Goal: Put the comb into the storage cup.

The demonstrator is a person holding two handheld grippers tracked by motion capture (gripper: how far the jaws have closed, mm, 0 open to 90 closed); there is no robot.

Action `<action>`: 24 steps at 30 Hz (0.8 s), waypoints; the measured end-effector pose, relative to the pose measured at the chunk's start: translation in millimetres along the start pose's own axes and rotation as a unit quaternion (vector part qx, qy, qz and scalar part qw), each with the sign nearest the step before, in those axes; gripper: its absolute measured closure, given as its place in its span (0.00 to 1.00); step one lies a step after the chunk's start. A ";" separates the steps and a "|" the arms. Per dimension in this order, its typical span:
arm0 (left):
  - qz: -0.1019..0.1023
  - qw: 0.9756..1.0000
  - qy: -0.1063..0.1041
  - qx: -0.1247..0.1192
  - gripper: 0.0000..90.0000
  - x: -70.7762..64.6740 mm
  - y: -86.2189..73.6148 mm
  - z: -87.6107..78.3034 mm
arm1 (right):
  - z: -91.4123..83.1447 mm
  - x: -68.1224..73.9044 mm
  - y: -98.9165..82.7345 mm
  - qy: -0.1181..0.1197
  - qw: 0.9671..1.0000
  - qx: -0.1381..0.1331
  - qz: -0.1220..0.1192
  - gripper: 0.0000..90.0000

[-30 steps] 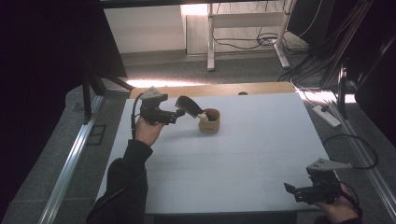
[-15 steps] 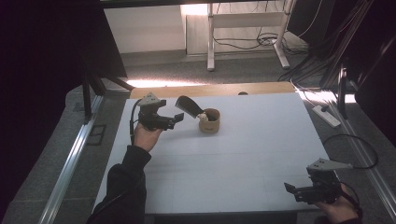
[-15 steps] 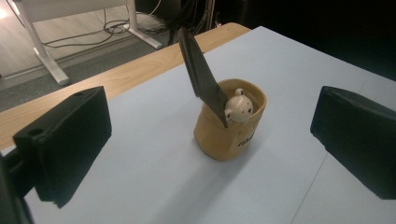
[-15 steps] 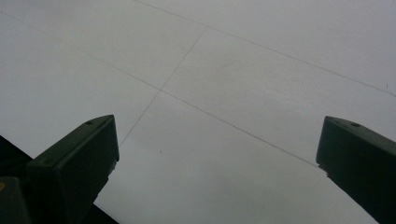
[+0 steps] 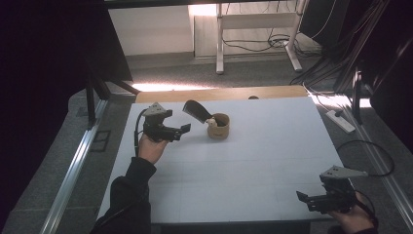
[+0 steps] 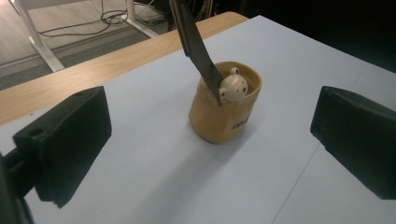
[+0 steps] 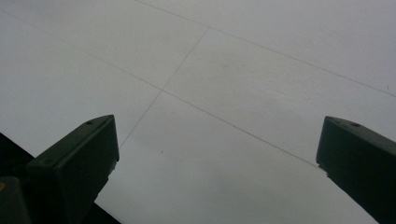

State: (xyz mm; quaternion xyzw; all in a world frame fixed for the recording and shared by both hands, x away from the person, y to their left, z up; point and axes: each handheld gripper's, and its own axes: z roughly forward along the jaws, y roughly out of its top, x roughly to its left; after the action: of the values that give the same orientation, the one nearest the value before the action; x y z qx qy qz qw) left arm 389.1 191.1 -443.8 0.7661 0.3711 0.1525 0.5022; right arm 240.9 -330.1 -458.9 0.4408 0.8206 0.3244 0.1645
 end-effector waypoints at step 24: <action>0.009 1.000 0.005 0.013 0.00 -14.1 -12.3 -1.2 | -0.4 -0.6 -0.3 0.005 1.000 -0.001 -0.002 0.00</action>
State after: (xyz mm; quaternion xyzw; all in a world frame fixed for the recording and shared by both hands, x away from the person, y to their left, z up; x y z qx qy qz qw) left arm 373.7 184.3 -452.2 0.7752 0.3689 0.1559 0.4886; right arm 240.8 -330.9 -458.9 0.4378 0.8219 0.3269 0.1614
